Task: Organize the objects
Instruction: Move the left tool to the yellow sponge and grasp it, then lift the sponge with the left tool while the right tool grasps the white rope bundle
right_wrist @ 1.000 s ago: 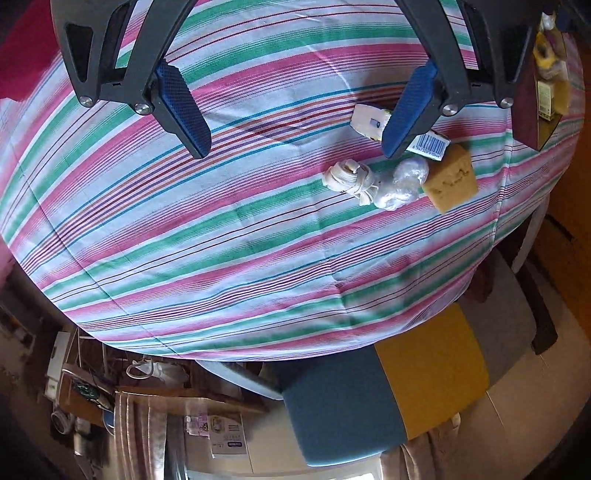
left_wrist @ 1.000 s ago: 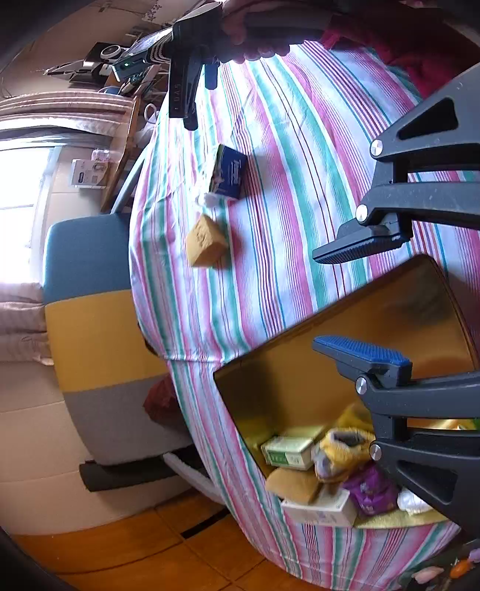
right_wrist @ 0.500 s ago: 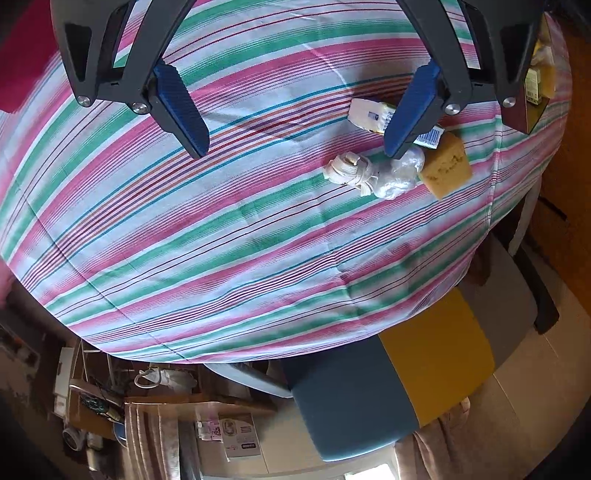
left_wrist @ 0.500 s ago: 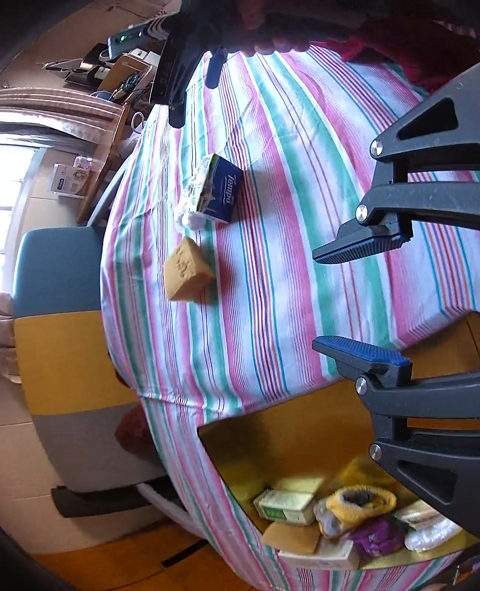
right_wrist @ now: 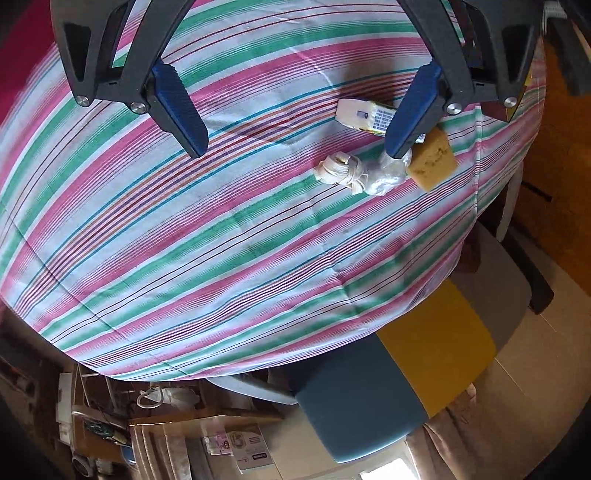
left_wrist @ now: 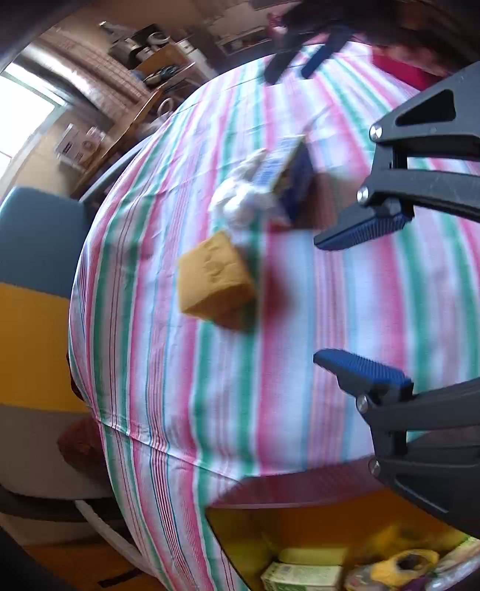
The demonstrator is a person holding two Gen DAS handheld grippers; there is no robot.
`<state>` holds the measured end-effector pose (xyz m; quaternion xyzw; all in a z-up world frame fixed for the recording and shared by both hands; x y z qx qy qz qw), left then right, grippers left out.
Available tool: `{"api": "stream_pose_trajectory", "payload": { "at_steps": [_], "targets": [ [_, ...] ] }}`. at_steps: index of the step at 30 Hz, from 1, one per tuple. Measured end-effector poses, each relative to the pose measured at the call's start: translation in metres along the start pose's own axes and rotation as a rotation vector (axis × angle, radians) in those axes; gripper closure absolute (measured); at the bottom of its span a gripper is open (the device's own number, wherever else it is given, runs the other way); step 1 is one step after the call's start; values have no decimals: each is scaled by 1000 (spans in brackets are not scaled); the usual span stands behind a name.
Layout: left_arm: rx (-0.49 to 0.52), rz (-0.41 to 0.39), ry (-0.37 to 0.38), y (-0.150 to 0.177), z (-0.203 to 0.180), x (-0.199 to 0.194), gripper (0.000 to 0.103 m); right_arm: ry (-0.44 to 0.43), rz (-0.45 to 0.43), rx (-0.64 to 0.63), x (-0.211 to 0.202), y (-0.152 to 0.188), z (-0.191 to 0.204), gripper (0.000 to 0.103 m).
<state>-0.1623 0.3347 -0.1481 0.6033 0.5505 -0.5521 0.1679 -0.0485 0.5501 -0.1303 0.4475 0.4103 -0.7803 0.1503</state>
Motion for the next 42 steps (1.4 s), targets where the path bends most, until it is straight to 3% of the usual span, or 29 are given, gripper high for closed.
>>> {"api": "stream_pose_trajectory", "payload": {
  "at_steps": [7, 9, 14, 16, 18, 20, 25, 31, 35, 37, 39, 42],
  "targets": [
    [-103, 1, -3, -52, 1, 38, 29, -40, 39, 12, 5, 4, 3, 6],
    [-102, -21, -22, -65, -3, 46, 20, -53, 50, 16, 6, 5, 4, 5],
    [-80, -5, -55, -81, -6, 71, 19, -75, 63, 30, 7, 6, 4, 5],
    [-64, 7, -68, -80, -4, 81, 24, -82, 70, 35, 8, 6, 5, 5],
    [-58, -7, -19, -76, -5, 82, 42, -79, 74, 37, 9, 6, 4, 5],
    [-63, -12, -6, -71, -5, 77, 47, -73, 75, 39, 10, 7, 3, 5],
    [-39, -57, -26, -40, -5, 44, 48, -71, 51, 80, 5, 0, -6, 5],
    [5, -66, -32, 26, -14, 13, 48, -75, 52, 149, 3, -4, -20, 5],
    [108, -85, -39, 83, -28, -1, 48, -55, 50, 145, 3, -4, -21, 5],
    [218, -183, -68, 96, -39, -14, 48, -46, 51, 136, 4, -4, -20, 5],
    [289, -212, -79, 107, -47, -15, 49, -36, 53, 122, 5, -3, -20, 6],
    [284, -203, -41, 113, -44, -4, 50, -23, 50, 91, 4, -2, -18, 11]
  ]
}}
Point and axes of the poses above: each gripper's, at about its wrist camera, not at the fingertips, and x roughly the way its jaws point, z to its left, y to its underside, the point moved 9 cm from there along x, roughly the way its jaws point, and after that the axes turned 7 degrees about y, right-handed, at the moved point
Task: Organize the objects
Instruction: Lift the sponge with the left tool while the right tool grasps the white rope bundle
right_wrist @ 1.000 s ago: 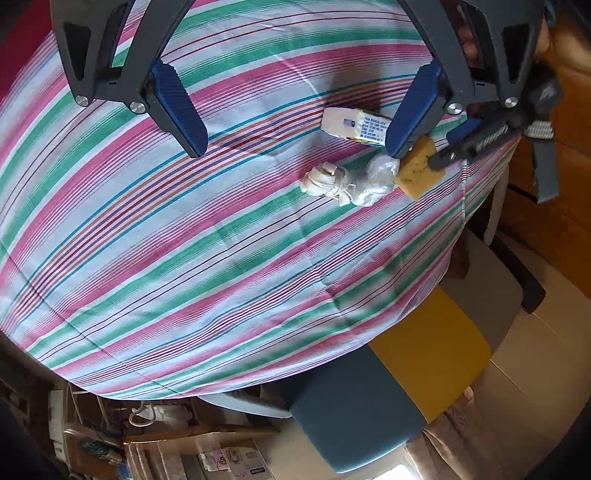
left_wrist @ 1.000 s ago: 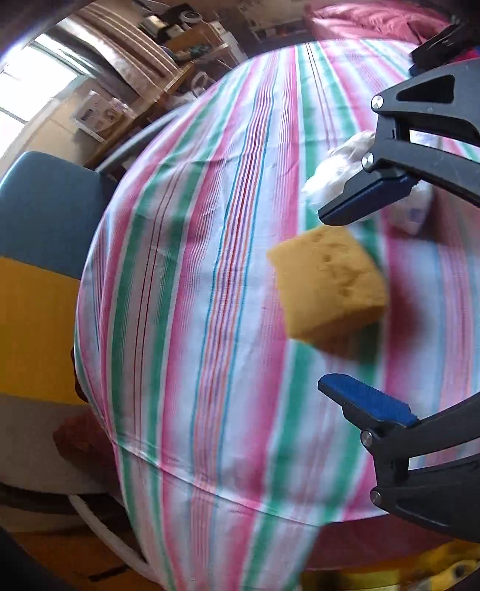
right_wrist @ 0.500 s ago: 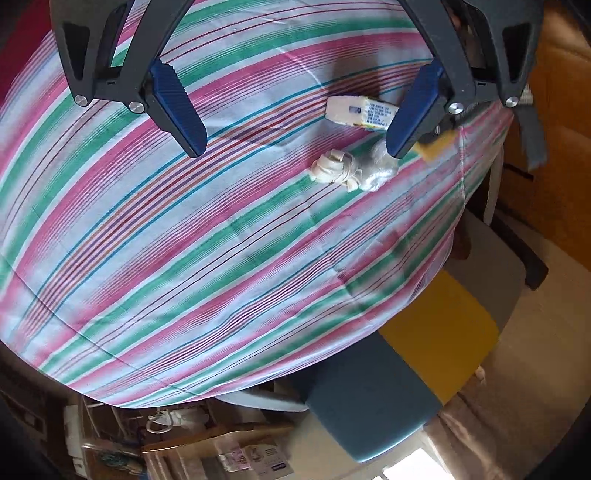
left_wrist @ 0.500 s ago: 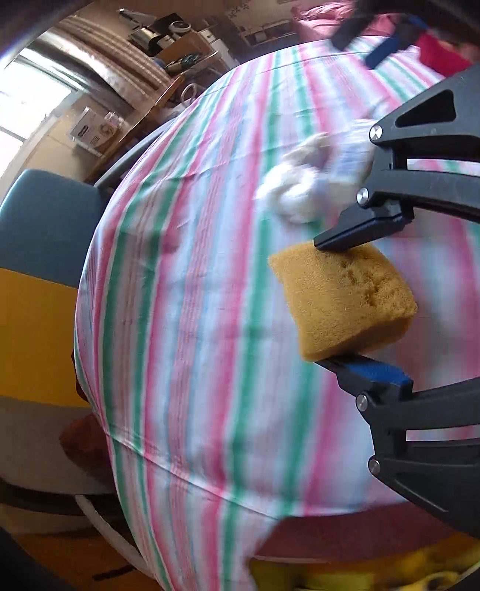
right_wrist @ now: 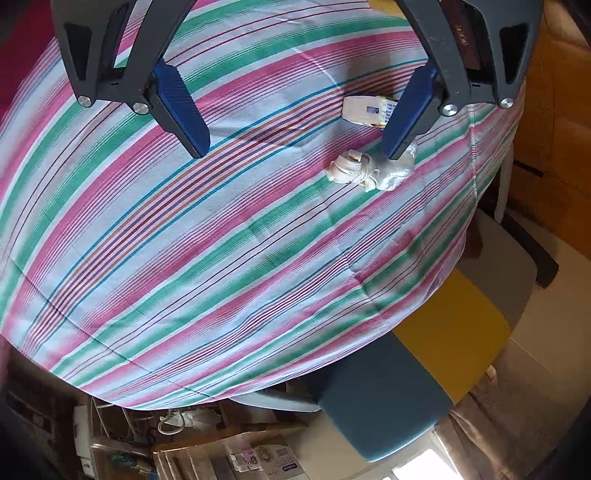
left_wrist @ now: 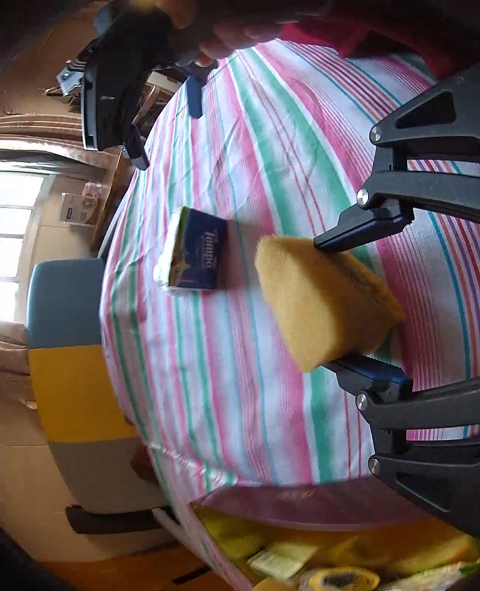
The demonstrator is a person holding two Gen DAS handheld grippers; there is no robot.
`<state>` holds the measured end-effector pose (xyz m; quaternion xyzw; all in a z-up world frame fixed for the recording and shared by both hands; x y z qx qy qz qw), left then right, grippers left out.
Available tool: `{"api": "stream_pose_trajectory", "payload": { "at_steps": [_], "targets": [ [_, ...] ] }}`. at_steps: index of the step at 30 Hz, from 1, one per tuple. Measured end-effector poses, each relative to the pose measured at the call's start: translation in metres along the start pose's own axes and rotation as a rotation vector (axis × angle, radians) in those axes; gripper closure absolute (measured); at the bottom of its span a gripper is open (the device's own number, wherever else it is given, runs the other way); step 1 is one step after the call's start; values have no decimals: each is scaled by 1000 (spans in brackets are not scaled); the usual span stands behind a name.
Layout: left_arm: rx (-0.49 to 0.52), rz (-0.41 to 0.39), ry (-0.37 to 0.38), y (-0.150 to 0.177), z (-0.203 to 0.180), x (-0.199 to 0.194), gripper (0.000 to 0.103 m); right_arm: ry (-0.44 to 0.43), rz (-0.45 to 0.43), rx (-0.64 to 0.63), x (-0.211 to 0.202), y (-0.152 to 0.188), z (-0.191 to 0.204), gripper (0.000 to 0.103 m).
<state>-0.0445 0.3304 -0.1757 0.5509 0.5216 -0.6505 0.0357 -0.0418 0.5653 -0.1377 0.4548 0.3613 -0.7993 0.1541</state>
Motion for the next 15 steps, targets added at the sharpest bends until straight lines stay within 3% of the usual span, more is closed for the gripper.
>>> {"api": "stream_pose_trajectory", "payload": {
  "at_steps": [6, 8, 15],
  "targets": [
    [41, -39, 6, 4, -2, 6, 52, 30, 2, -80, 3, 3, 8, 41],
    [35, -47, 20, 5, -2, 7, 52, 46, 5, -115, 4, 6, 12, 46],
    [18, -53, 47, 4, 0, 9, 52, 74, 15, -314, 14, 3, 53, 48]
  ]
}}
Point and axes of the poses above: each gripper's, at about its wrist camera, not at the fingertips, and x roughly the way its jaws point, z to its left, y to its underside, the point moved 9 cm from there along x, roughly the way its jaws point, and after that the axes turned 7 degrees about y, right-handed, at the moved point
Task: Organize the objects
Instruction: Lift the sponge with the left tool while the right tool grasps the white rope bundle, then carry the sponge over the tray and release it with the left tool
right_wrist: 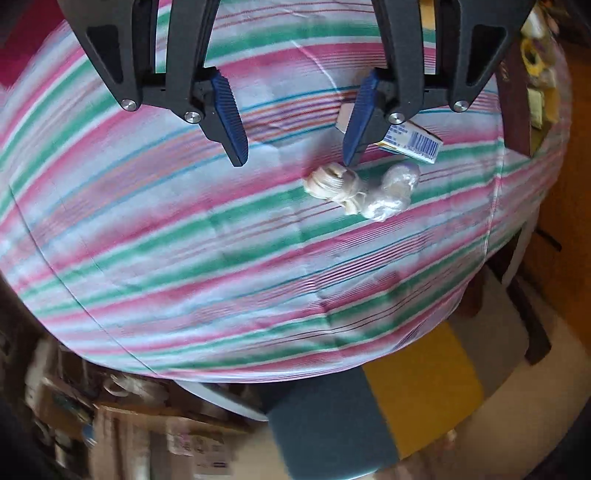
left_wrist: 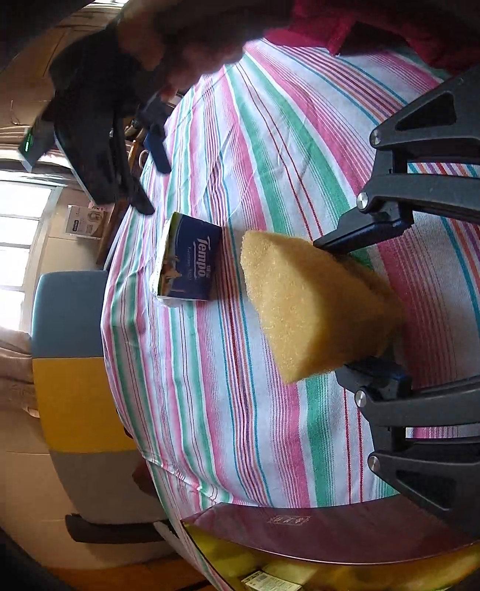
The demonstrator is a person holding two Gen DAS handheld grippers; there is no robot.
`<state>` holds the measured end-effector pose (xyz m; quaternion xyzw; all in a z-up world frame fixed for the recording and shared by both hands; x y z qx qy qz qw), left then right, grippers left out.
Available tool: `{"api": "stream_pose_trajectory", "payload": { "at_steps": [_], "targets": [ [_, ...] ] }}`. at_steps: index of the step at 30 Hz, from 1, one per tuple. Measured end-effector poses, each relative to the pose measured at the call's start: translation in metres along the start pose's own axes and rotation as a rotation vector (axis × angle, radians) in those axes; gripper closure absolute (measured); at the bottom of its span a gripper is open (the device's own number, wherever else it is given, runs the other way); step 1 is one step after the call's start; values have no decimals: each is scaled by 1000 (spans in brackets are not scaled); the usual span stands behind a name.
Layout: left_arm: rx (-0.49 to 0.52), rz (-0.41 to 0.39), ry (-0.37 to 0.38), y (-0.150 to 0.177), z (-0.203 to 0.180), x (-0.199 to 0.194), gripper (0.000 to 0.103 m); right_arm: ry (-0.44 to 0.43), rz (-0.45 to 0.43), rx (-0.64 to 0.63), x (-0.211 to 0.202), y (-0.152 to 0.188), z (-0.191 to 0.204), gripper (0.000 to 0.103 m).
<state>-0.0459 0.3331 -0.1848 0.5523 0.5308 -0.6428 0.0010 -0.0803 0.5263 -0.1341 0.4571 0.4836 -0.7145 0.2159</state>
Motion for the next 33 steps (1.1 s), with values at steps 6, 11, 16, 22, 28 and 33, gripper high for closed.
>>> {"api": "stream_pose_trajectory", "payload": {
  "at_steps": [6, 11, 16, 22, 28, 33],
  "targets": [
    [-14, -6, 21, 1, 1, -2, 51, 43, 45, -232, 26, -27, 41, 48],
    [-18, -8, 31, 2, 1, -2, 51, 55, 170, -371, 65, -24, 61, 50],
    [-18, -9, 34, 2, 2, -2, 51, 40, 211, -354, 77, -14, 56, 72],
    [-23, -11, 40, 2, 4, -2, 51, 66, 197, -332, 51, 8, 21, 72],
    [-24, -13, 40, 2, 4, -3, 51, 157, 199, -214, 32, 28, -32, 71],
    [-30, -13, 47, 2, 5, -4, 50, 154, 216, -203, 41, 43, -36, 70]
  ]
}}
Point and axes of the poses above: each gripper's, at about its wrist camera, not at the fingertips, and x roughly the way its jaws point, z to its left, y to its underside, the point moved 9 cm from there along x, roughly the way its jaws point, and after that the axes turned 7 degrees about y, right-handed, at the moved point
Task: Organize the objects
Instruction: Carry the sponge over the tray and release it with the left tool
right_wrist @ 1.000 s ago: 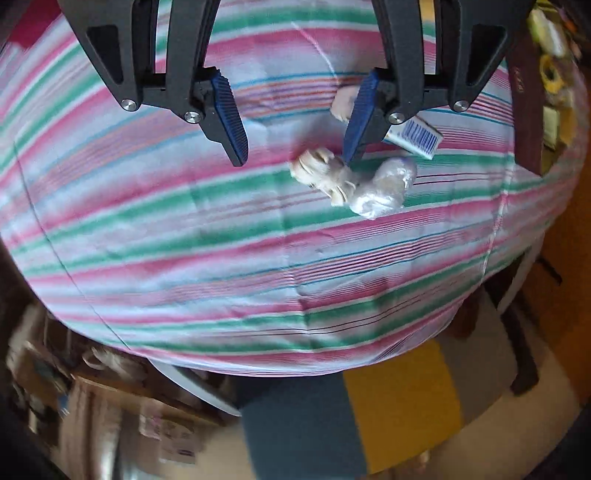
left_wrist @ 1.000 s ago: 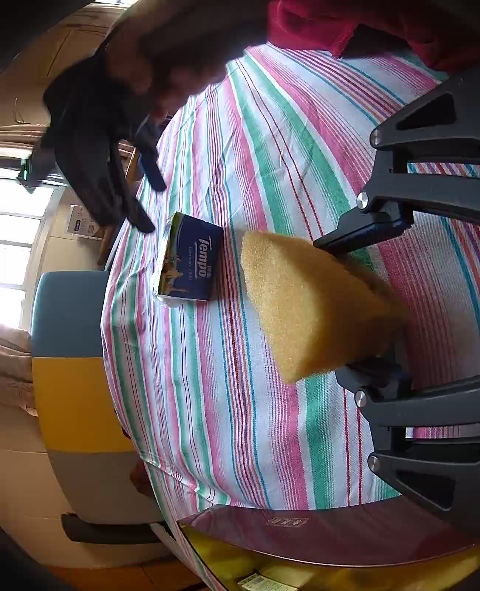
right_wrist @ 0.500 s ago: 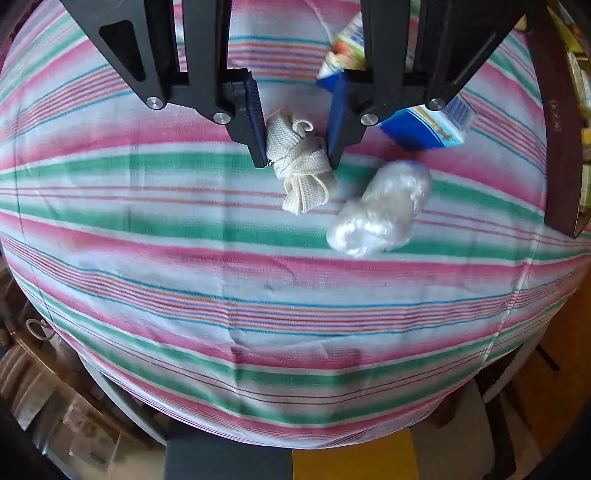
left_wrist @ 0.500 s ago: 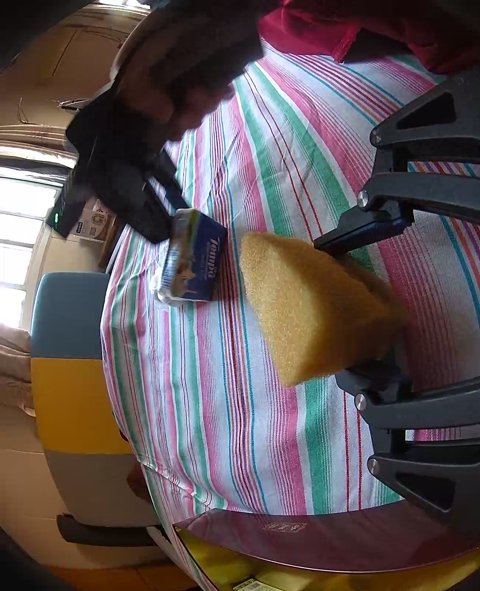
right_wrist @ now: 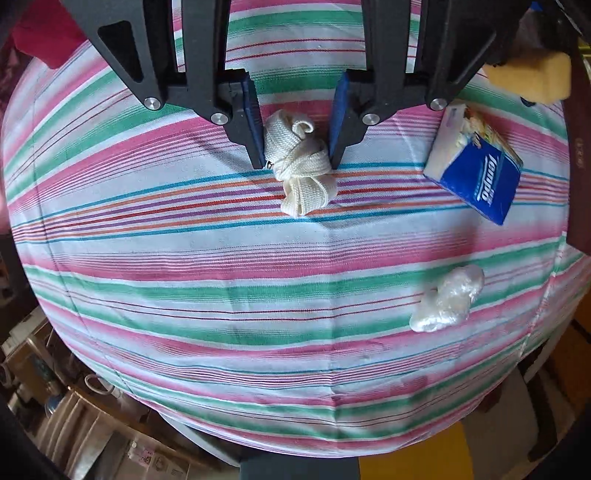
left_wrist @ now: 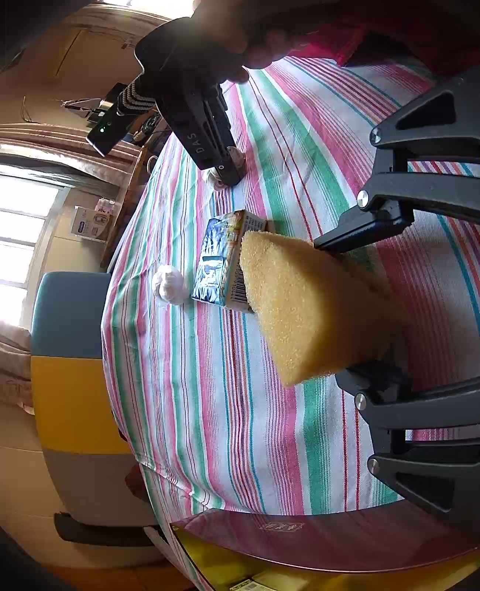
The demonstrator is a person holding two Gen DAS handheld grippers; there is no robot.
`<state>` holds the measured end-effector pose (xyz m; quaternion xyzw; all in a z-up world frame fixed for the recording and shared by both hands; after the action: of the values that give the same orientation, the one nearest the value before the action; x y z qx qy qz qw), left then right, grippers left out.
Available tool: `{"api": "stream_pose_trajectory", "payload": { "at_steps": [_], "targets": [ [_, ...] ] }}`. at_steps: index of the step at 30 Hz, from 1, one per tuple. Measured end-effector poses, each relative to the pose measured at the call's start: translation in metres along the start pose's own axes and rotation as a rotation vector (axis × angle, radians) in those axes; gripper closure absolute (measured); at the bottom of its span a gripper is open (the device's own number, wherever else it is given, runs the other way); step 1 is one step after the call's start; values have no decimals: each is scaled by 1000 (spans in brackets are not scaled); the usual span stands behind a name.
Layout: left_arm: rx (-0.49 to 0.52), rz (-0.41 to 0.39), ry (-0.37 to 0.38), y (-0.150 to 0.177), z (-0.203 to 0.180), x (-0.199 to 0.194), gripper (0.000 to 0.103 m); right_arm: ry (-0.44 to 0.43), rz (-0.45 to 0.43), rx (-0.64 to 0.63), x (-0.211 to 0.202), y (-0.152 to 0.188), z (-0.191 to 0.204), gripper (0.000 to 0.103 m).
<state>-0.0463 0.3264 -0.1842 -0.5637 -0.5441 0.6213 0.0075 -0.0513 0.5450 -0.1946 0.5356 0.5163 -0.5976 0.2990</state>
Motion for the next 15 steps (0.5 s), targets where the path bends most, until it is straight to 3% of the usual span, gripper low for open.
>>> {"api": "stream_pose_trajectory", "payload": {
  "at_steps": [5, 10, 15],
  "targets": [
    [8, 3, -12, 0, -1, 0, 50, -47, 7, 37, 3, -1, -10, 70],
    [14, 8, -22, -1, -1, 0, 51, -31, -3, 6, 4, -2, -11, 70],
    [26, 29, -35, -1, -2, -4, 59, -24, -15, -12, 6, -4, -14, 69]
  ]
}}
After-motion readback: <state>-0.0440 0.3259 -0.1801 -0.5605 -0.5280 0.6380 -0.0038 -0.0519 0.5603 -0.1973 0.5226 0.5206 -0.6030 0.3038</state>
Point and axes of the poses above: each gripper's, at about its wrist camera, not at the fingertips, and x roughly the way its jaws point, z to its left, y to its underside, the point moved 9 cm from there along x, roughly the way its jaws point, and after that the axes turned 7 degrees about y, right-handed, at the moved point
